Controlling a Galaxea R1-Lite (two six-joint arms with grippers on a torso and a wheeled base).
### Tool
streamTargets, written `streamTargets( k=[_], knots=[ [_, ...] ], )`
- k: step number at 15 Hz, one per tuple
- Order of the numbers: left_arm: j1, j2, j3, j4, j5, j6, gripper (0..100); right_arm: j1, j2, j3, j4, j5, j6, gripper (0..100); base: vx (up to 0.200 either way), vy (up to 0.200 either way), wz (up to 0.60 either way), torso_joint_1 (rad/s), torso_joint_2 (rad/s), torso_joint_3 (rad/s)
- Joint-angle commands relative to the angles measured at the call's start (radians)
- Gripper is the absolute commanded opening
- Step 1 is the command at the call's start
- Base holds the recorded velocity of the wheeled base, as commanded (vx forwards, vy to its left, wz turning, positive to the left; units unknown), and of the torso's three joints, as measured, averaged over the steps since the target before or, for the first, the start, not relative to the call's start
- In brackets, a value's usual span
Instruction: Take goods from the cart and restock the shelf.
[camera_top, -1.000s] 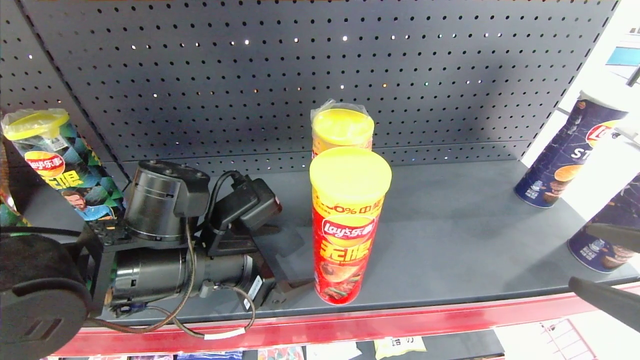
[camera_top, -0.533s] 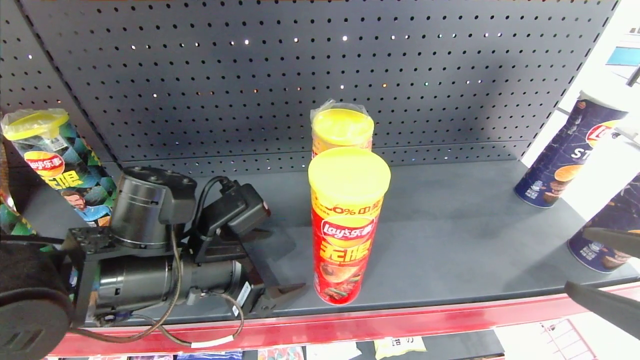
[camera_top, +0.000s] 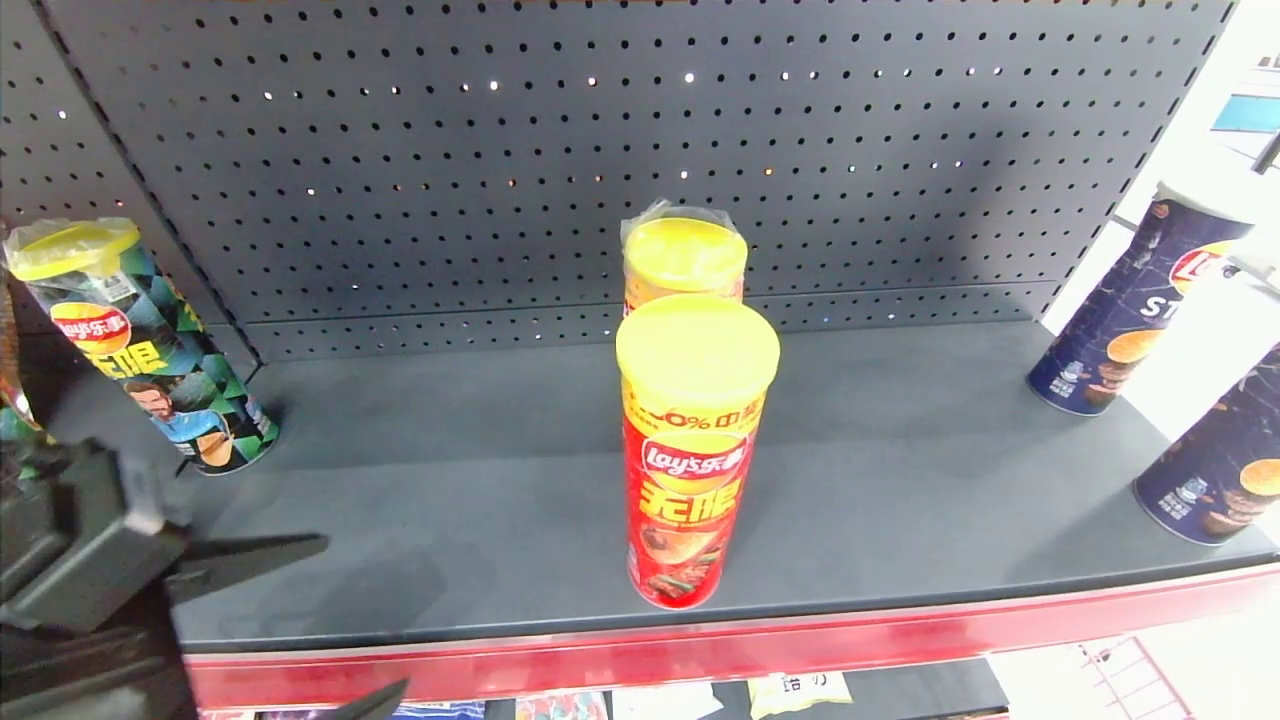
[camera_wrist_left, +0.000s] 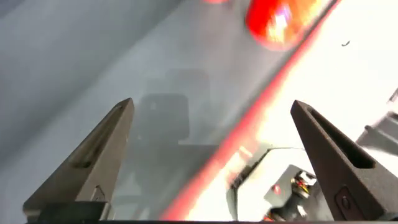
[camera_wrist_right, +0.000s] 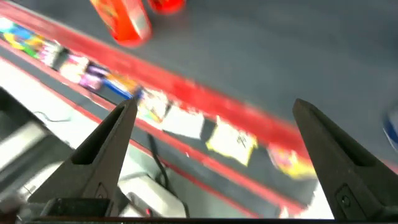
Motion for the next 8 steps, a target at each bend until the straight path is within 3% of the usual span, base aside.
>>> streamTargets(
  k=[1, 2, 3, 5, 6, 8],
  knots=[
    [0.053, -0.615, -0.101, 0.654, 0.147, -0.074, 100, -0.141, -0.236, -0.034, 0.205, -0.071, 0.003, 100, 0.0, 0.0, 0.0, 0.0, 0.0, 0.0],
    [0.115, -0.688, -0.163, 0.804, 0.153, -0.094, 100, -0.213, -0.244, -0.053, 0.24, -0.098, 0.023, 100, 0.0, 0.0, 0.0, 0.0, 0.0, 0.0],
    [0.194, -0.724, -0.197, 0.884, 0.153, -0.112, 100, -0.281, -0.244, -0.056, 0.252, -0.104, 0.049, 100, 0.0, 0.0, 0.0, 0.0, 0.0, 0.0],
    [0.368, -0.762, -0.209, 0.927, 0.153, -0.143, 100, -0.41, -0.244, -0.039, 0.268, -0.104, 0.058, 100, 0.0, 0.0, 0.0, 0.0, 0.0, 0.0],
    [0.543, -0.799, -0.183, 0.93, 0.147, -0.174, 100, -0.505, -0.262, -0.003, 0.277, -0.095, 0.058, 100, 0.0, 0.0, 0.0, 0.0, 0.0, 0.0],
    [0.678, -0.879, -0.108, 0.927, 0.147, -0.206, 100, -0.52, -0.351, 0.072, 0.275, -0.084, 0.052, 100, 0.0, 0.0, 0.0, 0.0, 0.0, 0.0]
  ],
)
